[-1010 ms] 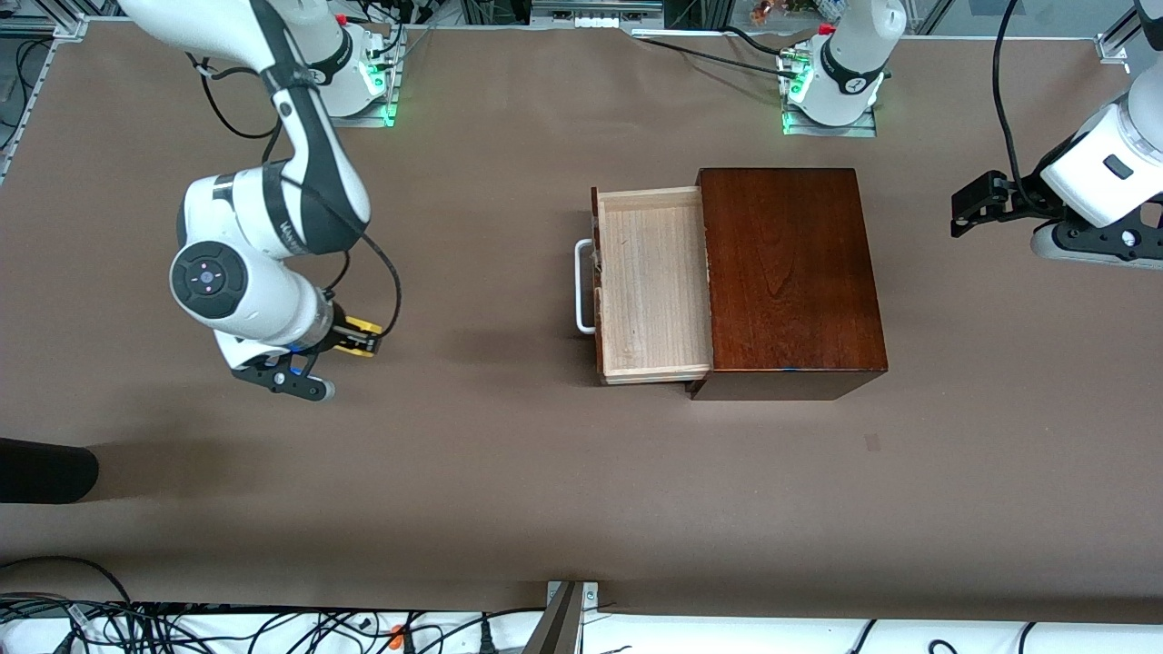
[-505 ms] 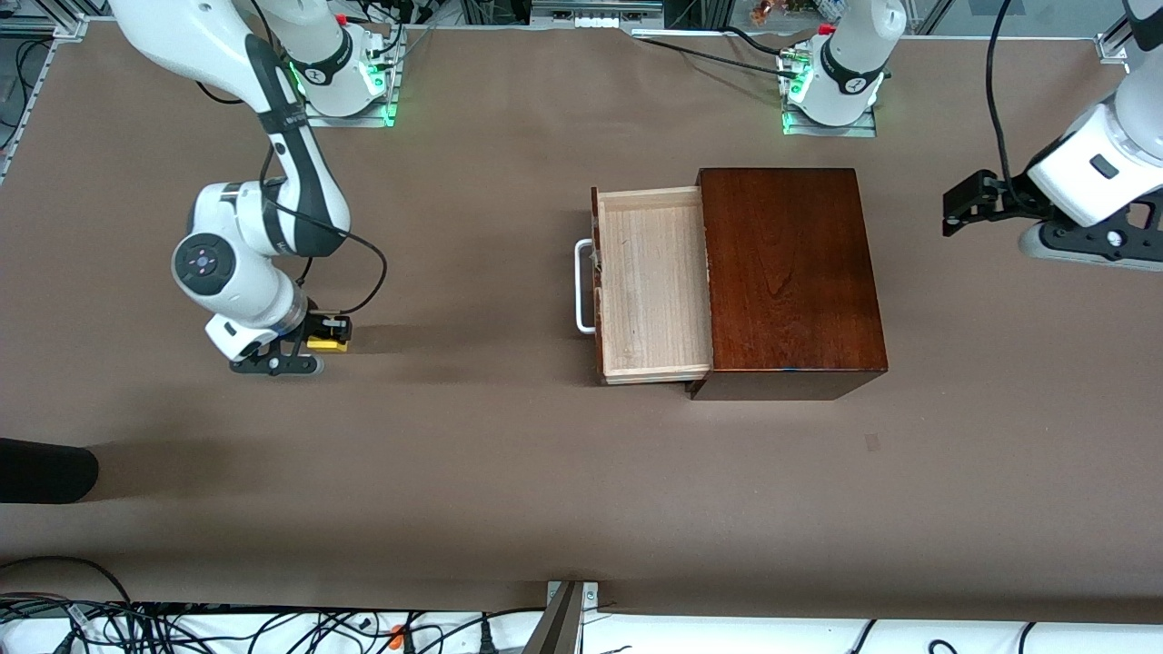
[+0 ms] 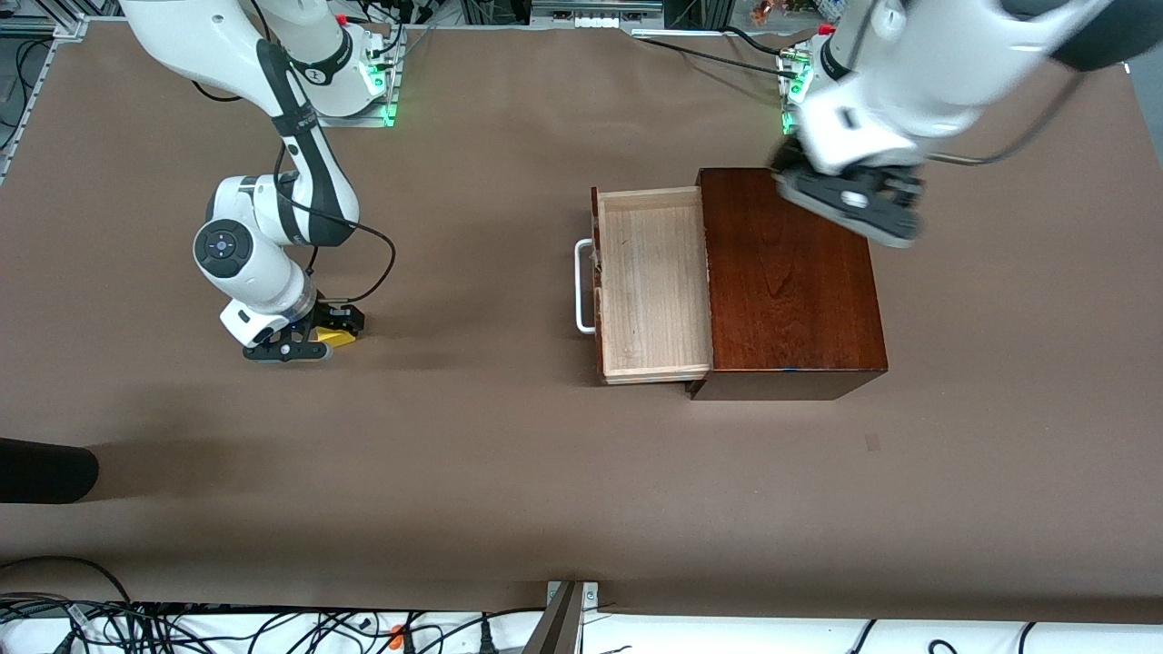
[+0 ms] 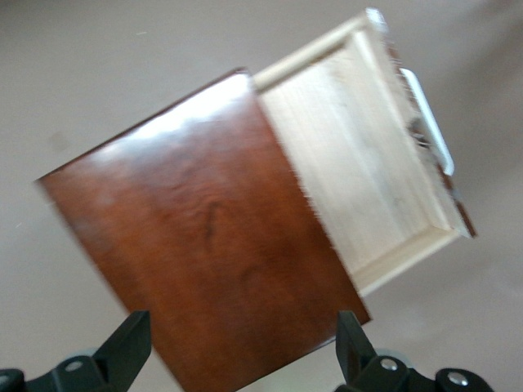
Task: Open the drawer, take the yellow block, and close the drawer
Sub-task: 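Release the cube on the table while the left gripper reaches the drawer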
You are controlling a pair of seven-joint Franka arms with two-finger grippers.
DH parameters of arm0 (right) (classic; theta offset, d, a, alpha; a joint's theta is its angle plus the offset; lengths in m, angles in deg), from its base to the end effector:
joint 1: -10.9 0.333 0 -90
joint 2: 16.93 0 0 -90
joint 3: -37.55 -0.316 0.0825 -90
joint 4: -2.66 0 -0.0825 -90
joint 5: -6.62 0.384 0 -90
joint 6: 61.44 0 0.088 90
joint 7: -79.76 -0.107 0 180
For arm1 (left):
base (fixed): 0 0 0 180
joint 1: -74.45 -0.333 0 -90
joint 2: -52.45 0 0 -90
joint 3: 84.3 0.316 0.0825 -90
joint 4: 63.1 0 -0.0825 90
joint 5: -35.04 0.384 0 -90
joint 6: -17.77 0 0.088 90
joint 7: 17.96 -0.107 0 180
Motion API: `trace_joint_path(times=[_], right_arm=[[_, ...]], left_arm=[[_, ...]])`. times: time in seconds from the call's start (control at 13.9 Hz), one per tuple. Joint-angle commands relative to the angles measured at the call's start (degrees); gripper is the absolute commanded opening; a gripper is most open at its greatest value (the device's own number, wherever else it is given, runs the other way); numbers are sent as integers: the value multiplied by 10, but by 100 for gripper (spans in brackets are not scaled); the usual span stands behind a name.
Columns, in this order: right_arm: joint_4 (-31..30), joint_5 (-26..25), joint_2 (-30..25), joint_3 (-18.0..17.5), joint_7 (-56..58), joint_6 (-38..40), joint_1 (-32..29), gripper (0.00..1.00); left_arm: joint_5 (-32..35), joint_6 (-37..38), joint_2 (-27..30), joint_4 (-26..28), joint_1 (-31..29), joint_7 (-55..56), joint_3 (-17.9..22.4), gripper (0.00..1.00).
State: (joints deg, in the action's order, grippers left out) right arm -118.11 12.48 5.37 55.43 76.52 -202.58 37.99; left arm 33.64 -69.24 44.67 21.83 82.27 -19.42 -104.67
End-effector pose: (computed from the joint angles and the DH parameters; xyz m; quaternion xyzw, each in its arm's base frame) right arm 0.5714 0.0940 0.2373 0.9994 0.0226 -0.0027 0.0271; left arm 0.5224 -0.2674 0.5888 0.9652 -0.2551 -0.0525 0.0243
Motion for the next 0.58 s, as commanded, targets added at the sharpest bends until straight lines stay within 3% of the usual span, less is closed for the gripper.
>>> trace_joint_path(times=[0.0,0.22,0.51], right_arm=[[90,6,-28,12,19,140,0,100],[226,6,-28,44,22,317,0,100],[376,5,-30,74,24,458,-5,100]], left_arm=[[1,2,-44,-36,27,-53,-28,100],[1,-24,-75,-38,87,-177,-28,100],[27,-116,-137,-42,185,-256,-27,100]])
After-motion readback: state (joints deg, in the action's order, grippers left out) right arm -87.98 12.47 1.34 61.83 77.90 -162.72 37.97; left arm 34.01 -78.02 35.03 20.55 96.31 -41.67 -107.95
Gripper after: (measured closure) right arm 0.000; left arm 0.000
